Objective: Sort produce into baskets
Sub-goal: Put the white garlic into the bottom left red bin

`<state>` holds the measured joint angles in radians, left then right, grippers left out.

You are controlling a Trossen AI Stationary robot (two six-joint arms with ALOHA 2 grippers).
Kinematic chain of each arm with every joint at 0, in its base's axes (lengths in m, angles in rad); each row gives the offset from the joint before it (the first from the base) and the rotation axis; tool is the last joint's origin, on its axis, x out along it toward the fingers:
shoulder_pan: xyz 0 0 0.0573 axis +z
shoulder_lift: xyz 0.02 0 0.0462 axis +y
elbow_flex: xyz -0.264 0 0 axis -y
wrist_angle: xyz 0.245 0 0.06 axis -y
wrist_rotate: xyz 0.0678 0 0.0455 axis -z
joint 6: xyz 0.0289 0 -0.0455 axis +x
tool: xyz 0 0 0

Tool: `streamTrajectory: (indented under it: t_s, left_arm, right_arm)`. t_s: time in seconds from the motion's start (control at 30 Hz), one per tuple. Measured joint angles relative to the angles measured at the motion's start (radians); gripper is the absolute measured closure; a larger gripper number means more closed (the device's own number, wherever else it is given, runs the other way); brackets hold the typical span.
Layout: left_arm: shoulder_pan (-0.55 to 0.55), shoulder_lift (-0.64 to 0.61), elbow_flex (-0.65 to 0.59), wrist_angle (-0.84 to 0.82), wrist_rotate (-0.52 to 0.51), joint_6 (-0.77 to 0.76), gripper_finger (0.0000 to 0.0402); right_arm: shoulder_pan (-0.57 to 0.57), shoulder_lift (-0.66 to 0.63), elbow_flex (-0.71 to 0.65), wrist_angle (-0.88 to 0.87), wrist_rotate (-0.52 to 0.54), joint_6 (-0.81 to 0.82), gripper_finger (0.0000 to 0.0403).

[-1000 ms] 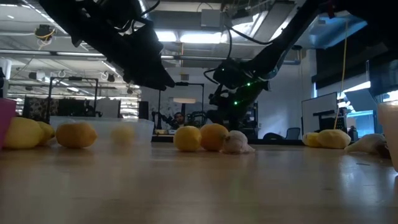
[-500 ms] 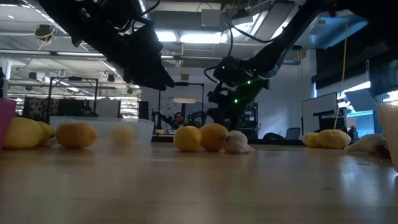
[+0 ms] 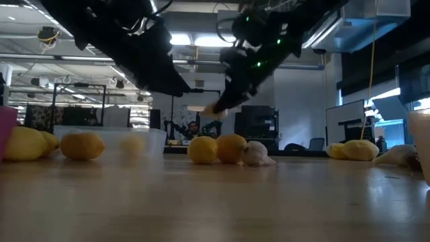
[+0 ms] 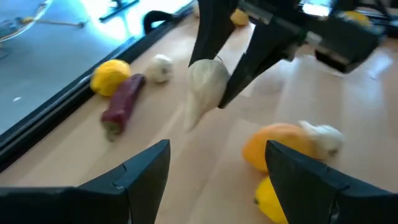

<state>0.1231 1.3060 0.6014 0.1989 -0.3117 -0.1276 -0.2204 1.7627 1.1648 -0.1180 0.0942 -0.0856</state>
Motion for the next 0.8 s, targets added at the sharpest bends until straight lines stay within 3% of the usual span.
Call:
streamTrajectory:
  t_s: [0.33, 0.5, 0.8]
  left_arm:
    - [-0.058, 0.0, 0.0, 0.011, 0.071, 0.12, 0.0141]
    - [-0.073, 0.0, 0.0, 0.028, 0.157, 0.137, 0.0141]
    - [-0.071, 0.0, 0.0, 0.022, 0.157, 0.108, 0.0141]
  right_arm:
    - [0.121, -0.014, 0.0, 0.001, -0.035, -0.076, 0.0272]
    - [0.139, -0.015, 0.0, 0.021, -0.009, -0.08, 0.0272]
    - [0.138, -0.015, -0.001, 0.117, -0.061, -0.077, 0.0272]
